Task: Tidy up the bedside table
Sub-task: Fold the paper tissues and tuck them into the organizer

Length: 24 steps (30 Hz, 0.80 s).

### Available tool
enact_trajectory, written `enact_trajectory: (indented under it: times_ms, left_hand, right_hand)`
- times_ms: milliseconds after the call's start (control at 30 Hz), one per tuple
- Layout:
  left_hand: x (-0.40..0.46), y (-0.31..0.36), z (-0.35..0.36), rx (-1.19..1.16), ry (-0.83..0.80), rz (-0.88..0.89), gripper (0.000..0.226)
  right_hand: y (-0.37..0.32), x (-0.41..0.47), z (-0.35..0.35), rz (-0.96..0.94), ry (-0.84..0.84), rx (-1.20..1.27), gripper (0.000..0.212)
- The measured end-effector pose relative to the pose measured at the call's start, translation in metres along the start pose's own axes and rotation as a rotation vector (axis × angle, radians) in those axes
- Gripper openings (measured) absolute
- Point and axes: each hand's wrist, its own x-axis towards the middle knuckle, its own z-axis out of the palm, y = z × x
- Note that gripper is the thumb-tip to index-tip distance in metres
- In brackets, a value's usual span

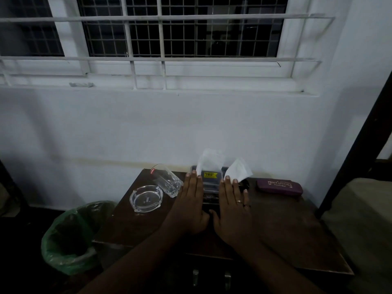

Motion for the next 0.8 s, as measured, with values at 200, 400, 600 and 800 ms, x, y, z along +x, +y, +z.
enact_trajectory:
  times_ms: [200, 400, 600, 800]
  left_hand:
    - [0.030, 0.000, 0.009, -0.031, -0.019, -0.043, 0.097]
    - [0.048, -0.007, 0.018, 0.013, 0.013, -0.074, 0.097]
    - [0.059, -0.016, 0.022, 0.033, -0.001, -0.097, 0.098]
    - [0.066, -0.018, 0.021, 0.042, -0.013, -0.111, 0.095]
  right_hand:
    - [0.009, 0.023, 0.015, 0.029, 0.001, 0.003, 0.088]
    - [0.012, 0.039, 0.024, 0.025, 0.014, 0.015, 0.089]
    - [0.013, 0.050, 0.030, 0.003, 0.039, -0.008, 0.083]
    - [0.012, 0.055, 0.034, 0.010, 0.046, 0.006, 0.085]
